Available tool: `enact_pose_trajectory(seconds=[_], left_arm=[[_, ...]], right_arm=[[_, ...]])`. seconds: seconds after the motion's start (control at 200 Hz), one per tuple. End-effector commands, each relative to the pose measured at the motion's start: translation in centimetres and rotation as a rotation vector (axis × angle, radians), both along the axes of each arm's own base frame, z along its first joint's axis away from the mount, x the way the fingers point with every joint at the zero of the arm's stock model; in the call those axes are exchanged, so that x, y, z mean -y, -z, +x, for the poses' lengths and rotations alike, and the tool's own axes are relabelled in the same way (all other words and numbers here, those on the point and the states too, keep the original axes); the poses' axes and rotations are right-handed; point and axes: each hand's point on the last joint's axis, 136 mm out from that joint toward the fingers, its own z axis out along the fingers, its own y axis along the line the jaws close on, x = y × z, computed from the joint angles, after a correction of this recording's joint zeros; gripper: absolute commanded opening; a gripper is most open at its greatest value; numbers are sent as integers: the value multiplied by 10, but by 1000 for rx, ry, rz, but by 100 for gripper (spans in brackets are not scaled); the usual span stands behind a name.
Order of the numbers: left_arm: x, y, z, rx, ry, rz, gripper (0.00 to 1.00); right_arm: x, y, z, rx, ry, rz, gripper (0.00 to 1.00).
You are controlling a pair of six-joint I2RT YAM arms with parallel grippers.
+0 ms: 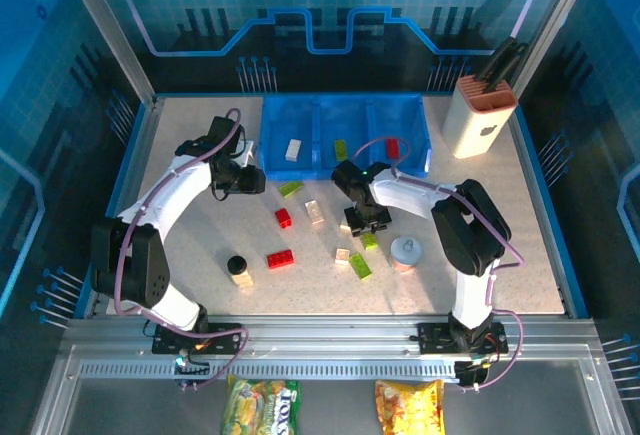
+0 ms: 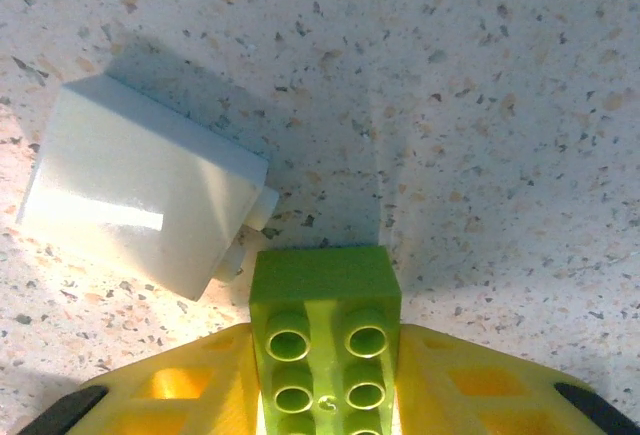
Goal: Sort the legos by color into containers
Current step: Pick up the lego from the center of the table, then place the lego in the container.
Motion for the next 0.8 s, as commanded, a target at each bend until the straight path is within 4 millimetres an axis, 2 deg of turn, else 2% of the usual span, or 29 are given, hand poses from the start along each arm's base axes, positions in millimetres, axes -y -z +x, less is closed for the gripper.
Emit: enact_pose_trajectory(seconds=[0.0, 0.19, 0.335, 0.54, 0.795], left_arm=[[-1, -2, -3, 5, 10, -21, 45], [-1, -5, -3, 15, 9, -25, 45], [0, -7, -3, 28, 10, -30, 45], [1, -11, -3, 41, 9, -39, 45], [2, -13, -3, 51, 9, -46, 45]], right_arm=[[6, -17, 2, 26, 9, 8, 37], [4, -37, 10, 60, 5, 15, 37], [-2, -56, 23, 98, 3, 32, 37], [-21, -89, 58, 179, 9, 97, 36], [-40, -113, 115, 280, 35, 205, 35]])
